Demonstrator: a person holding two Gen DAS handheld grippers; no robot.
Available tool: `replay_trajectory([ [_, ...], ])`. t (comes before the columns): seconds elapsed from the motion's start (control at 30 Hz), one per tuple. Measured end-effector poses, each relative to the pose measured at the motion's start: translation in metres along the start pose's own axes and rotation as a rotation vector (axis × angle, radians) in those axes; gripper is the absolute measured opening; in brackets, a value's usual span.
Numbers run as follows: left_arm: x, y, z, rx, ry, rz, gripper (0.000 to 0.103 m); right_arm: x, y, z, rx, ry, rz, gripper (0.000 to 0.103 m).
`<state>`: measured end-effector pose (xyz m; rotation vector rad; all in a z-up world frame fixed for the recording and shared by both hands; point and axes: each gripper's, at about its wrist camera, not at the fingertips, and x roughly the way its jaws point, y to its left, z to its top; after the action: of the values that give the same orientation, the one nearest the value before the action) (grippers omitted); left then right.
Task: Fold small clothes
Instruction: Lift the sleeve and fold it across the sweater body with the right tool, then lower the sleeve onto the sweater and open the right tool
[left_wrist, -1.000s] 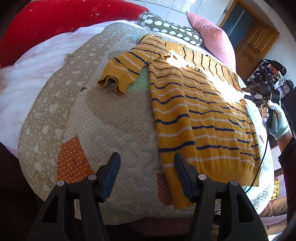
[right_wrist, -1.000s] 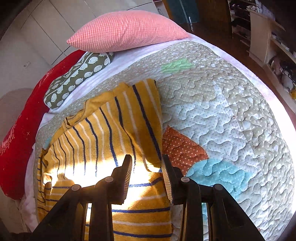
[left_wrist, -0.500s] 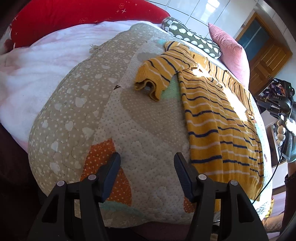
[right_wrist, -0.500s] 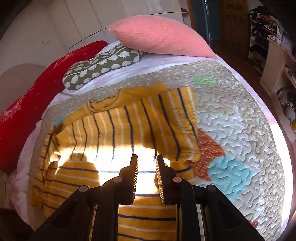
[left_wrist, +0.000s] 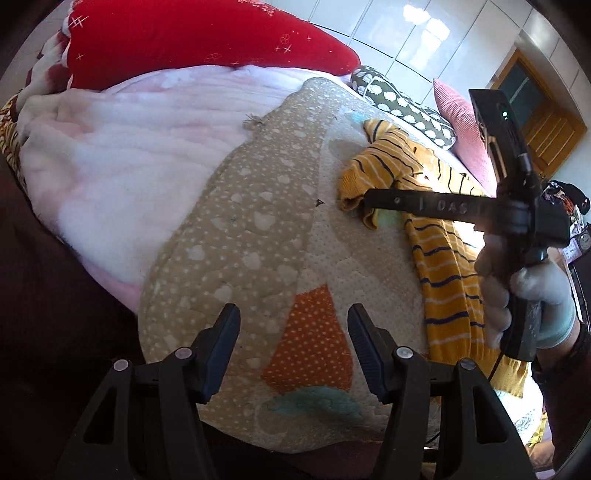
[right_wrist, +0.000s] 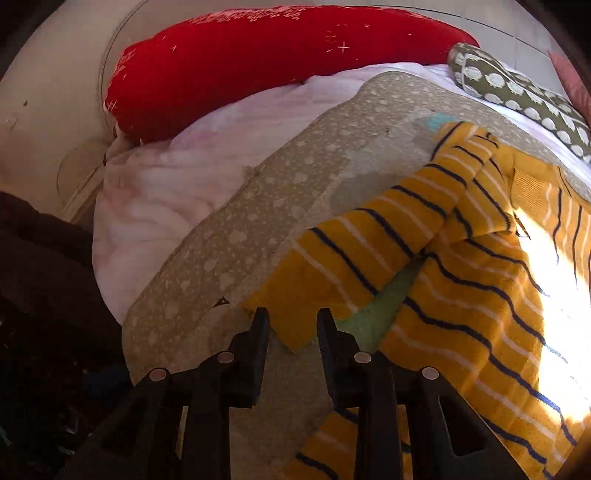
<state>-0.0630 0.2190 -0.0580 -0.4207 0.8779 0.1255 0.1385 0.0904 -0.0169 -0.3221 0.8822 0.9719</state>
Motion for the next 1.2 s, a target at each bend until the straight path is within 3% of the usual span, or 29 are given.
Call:
replay_trajectory([
  [0.1,0.001,0.005,0.0,-0.036,0.011,-0.025,0.06,0.022,0.012,0.0,-0.071,0.041,-0.089,0.033],
  [0.13,0.001,0.005,0.0,-0.039,0.013,-0.032,0.06,0.025,0.012,0.001,-0.074,0.054,-0.098,0.015],
  [0.17,0.001,0.004,-0.001,-0.036,0.013,-0.035,0.06,0.023,0.015,0.005,-0.081,0.053,-0.101,0.008],
  [0.2,-0.001,0.001,-0.001,-0.027,0.01,-0.034,0.06,0.016,0.016,0.009,-0.096,0.036,-0.113,0.008],
  [0.37,-0.009,-0.015,0.0,0.021,-0.015,-0.025,0.06,-0.071,0.011,0.049,-0.187,-0.151,-0.252,0.007],
  [0.47,-0.012,-0.025,0.003,0.05,-0.025,-0.026,0.06,-0.135,-0.023,0.068,-0.169,-0.256,-0.39,0.007],
  [0.57,-0.011,-0.037,0.006,0.084,-0.028,-0.027,0.06,-0.185,-0.075,0.07,-0.1,-0.289,-0.534,0.007],
  [0.7,-0.006,-0.051,0.008,0.115,-0.016,-0.03,0.06,-0.215,-0.176,0.048,0.061,-0.225,-0.75,0.007],
  [0.87,0.003,-0.07,0.01,0.133,0.006,-0.032,0.06,-0.184,-0.312,-0.016,0.312,0.066,-0.916,0.009],
  [0.93,0.007,-0.076,0.009,0.137,0.024,-0.032,0.06,-0.176,-0.345,-0.051,0.421,0.111,-0.91,0.01],
  [1.0,0.012,-0.082,0.008,0.143,0.049,-0.039,0.06,-0.185,-0.359,-0.083,0.533,0.062,-0.834,0.013],
  [1.07,0.019,-0.086,0.006,0.148,0.074,-0.047,0.06,-0.202,-0.355,-0.12,0.628,-0.027,-0.715,0.022],
  [1.2,0.04,-0.095,0.002,0.14,0.146,-0.111,0.06,-0.221,-0.318,-0.2,0.787,-0.174,-0.395,0.026],
])
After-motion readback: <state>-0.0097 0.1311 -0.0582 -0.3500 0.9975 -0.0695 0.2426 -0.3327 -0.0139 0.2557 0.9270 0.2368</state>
